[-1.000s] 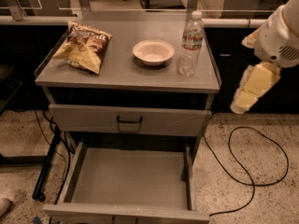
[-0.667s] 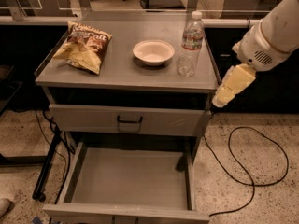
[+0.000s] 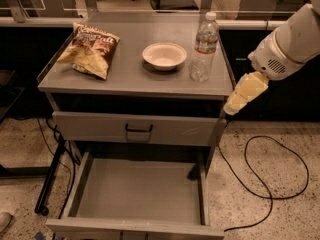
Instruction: Place water bottle into middle drawer
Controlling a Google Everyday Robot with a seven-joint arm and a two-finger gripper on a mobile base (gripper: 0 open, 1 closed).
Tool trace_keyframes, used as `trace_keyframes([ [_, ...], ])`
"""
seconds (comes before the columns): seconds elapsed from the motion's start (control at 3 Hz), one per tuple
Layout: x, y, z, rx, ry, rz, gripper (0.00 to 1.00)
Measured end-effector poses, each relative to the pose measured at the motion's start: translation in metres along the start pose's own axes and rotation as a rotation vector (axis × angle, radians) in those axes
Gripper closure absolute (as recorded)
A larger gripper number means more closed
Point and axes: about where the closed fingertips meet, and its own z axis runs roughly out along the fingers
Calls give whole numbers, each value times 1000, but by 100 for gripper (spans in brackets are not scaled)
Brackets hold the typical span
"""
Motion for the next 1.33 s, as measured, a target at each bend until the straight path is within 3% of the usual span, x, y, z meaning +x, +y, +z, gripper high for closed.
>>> trace_keyframes([
  [0.33,-12,-4,11,-7,-47,23,0],
  [1.0,-75,-37,32,24,-236,45,0],
  [1.33,-88,-42,45,2,-241,45,0],
])
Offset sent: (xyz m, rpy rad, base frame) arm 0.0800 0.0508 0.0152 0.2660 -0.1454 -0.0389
